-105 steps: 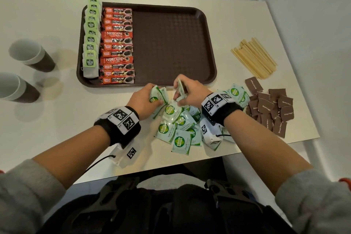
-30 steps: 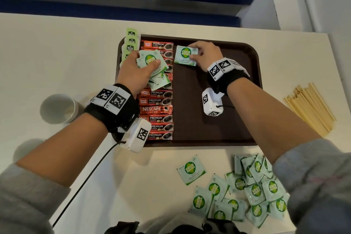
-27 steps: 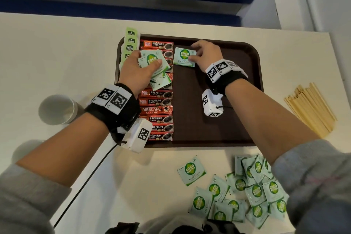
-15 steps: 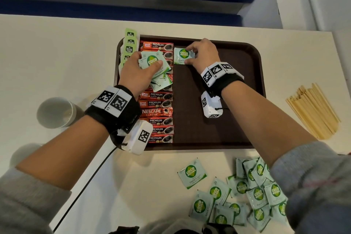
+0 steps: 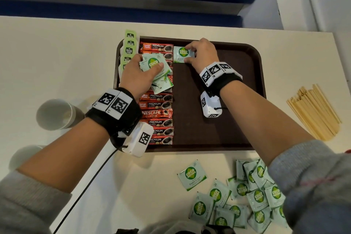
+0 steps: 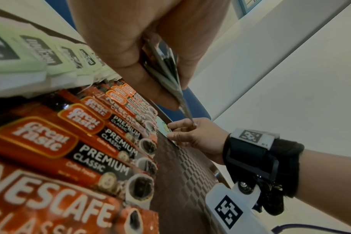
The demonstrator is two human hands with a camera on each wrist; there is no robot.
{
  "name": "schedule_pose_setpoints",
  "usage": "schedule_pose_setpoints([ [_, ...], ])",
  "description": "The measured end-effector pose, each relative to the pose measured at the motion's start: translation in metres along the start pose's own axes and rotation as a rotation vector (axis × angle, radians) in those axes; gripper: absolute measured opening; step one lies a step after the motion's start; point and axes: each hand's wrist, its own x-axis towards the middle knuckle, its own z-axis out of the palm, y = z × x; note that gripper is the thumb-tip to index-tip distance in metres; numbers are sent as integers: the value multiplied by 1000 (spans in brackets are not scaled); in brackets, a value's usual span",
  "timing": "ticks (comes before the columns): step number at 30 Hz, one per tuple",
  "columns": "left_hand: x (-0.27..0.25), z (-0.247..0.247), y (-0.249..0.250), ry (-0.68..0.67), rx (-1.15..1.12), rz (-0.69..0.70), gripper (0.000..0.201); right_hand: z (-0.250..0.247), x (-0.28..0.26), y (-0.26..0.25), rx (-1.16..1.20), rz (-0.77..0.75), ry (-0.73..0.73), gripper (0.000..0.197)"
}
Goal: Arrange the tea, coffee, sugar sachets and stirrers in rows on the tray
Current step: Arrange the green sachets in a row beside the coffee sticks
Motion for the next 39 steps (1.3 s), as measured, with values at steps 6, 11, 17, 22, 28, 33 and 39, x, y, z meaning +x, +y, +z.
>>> schedule_pose_setpoints([
  [6, 1, 2, 0, -3, 2, 11, 36, -3, -2, -1, 74, -31, 62, 33],
  [11, -1, 3, 1, 1, 25, 42, 36, -12, -18, -17, 335, -101, 31, 26],
  [17, -9, 6, 5, -53, 40, 86, 27, -12, -29, -28, 522, -195, -213, 24],
  [22, -14, 6, 6, -78, 59, 98, 30, -13, -32, -25, 592, -184, -288, 13],
  [28, -12, 5, 4, -62, 52, 82, 31, -18, -32, -18, 603, -175, -232, 4],
  [33, -8, 1, 1, -11, 62, 71, 38, -18, -24, -4, 641, -62, -95, 3],
  [39, -6, -4, 0, 16, 27, 27, 33, -11, -15, 12, 402, 94, 55, 17],
])
